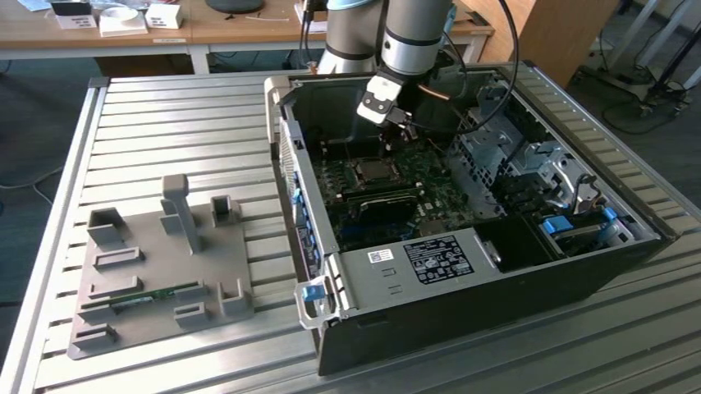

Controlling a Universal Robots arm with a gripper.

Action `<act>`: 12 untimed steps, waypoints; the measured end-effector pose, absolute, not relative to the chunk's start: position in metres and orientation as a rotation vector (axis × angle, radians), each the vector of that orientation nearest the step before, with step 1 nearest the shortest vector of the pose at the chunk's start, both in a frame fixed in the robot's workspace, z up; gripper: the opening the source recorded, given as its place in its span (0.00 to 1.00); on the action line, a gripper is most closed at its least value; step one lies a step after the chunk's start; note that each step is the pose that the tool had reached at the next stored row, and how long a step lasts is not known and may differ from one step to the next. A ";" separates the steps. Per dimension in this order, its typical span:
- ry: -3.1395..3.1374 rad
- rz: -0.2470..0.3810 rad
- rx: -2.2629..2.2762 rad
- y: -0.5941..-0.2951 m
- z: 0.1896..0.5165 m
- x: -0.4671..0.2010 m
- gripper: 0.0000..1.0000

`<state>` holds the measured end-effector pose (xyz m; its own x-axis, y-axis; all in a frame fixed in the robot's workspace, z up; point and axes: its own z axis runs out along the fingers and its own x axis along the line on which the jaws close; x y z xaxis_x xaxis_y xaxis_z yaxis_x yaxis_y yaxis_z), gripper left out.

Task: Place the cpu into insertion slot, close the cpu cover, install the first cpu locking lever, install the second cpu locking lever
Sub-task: 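Close the cpu cover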

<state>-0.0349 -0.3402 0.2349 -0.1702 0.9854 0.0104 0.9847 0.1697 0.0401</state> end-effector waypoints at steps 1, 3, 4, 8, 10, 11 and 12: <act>2.389 0.058 2.012 -0.340 0.235 -0.035 0.11; 2.389 0.058 2.012 -0.340 0.235 -0.035 0.11; 2.389 0.058 2.011 -0.340 0.235 -0.035 0.11; 2.394 0.058 2.006 -0.340 0.235 -0.035 0.11; 2.399 0.058 2.000 -0.340 0.235 -0.035 0.11; 2.402 0.059 1.996 -0.340 0.235 -0.035 0.11; 2.405 0.059 1.993 -0.340 0.235 -0.035 0.11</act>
